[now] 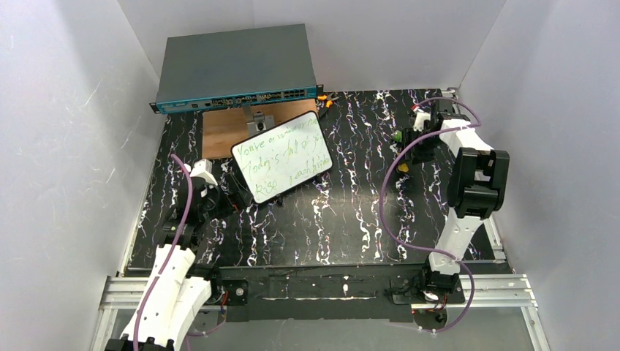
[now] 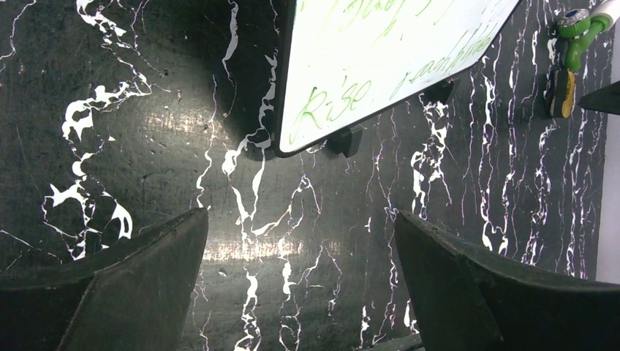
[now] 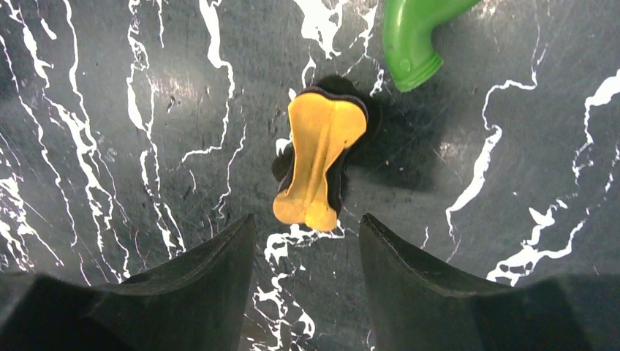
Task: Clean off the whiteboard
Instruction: Pick up the whiteboard eraser from the center of the board.
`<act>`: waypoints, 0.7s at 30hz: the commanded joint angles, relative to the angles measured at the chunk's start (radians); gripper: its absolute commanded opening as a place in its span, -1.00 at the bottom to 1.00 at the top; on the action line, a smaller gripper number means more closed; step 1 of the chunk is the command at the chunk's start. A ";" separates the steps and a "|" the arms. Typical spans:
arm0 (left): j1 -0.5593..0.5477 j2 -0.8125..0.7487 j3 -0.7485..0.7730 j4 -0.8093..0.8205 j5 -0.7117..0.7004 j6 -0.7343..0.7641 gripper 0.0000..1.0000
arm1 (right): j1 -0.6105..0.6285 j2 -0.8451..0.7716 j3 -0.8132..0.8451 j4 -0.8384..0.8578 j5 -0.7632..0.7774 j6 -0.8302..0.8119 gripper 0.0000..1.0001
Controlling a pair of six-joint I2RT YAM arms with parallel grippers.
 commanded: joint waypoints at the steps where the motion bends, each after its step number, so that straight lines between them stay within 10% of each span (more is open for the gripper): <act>1: 0.004 0.017 0.032 0.009 -0.005 0.013 0.99 | 0.007 0.049 0.086 -0.033 -0.002 0.021 0.22; 21: 0.004 0.051 0.029 0.016 -0.014 0.010 0.99 | 0.022 0.193 0.167 -0.039 0.028 0.014 -0.09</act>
